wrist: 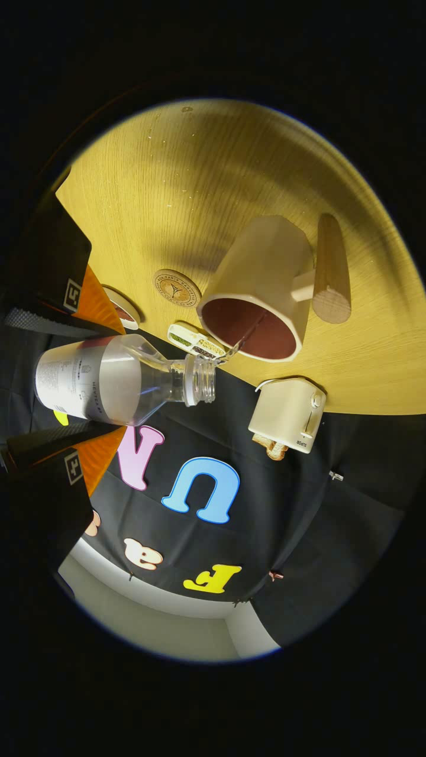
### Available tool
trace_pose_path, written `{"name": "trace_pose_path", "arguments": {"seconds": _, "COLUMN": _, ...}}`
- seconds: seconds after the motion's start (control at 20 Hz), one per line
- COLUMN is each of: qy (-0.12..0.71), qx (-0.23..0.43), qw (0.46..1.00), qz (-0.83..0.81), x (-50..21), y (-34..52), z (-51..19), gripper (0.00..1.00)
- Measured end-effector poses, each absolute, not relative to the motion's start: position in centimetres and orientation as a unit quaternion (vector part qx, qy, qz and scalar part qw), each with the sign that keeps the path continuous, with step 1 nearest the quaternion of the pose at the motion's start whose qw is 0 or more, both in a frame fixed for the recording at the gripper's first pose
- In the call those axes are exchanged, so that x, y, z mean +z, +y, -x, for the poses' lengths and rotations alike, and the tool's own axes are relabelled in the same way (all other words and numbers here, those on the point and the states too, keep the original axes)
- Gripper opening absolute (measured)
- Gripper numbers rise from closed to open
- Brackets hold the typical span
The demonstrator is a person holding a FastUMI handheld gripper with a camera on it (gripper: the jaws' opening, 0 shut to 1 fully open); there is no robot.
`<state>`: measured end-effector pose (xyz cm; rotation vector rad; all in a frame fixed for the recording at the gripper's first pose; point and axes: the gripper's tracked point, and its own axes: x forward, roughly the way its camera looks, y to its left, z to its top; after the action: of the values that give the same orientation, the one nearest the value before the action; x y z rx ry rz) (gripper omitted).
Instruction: Take the bottle from table, then pour the juice into the cup, finally place the bottle on the coaster
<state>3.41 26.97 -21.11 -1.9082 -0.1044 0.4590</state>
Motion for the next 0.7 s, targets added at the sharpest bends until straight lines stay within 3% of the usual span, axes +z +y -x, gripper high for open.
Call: {"name": "trace_pose_path", "arguments": {"seconds": 0.7, "qy": -0.058, "qx": 0.204, "qw": 0.527, "qz": 0.823, "x": -21.08, "y": 27.3, "z": -3.78, "gripper": 0.7}}
